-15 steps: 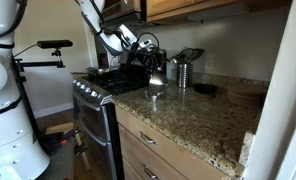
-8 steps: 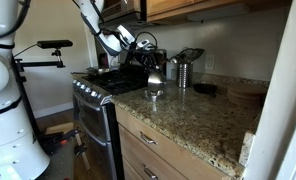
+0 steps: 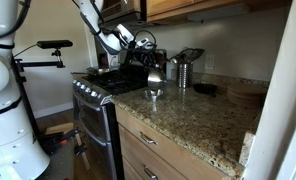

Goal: Pour the contents in the bowl on the right into the bowl on the left

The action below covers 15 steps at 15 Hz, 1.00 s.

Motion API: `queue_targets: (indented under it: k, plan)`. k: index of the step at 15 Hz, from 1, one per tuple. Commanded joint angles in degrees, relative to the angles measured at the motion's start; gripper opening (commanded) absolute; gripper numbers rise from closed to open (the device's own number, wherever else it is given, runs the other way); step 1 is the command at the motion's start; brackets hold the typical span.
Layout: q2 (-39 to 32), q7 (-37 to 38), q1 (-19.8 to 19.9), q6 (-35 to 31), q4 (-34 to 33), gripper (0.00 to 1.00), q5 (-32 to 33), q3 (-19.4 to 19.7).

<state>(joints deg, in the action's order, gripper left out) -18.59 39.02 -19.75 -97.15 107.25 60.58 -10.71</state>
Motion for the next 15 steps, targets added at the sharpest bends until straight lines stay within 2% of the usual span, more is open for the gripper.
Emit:
queue_targets:
  k: [1, 9, 15]
  plan:
    - [3.14, 3.08, 2.05, 1.64, 0.33, 0.09, -1.16, 0.79]
    - [9.8, 7.77, 7.88, 0.83, 1.8, 0.09, -6.8, 3.5]
    - [11.89, 8.25, 10.8, -2.02, 4.2, 0.09, -14.53, 4.57]
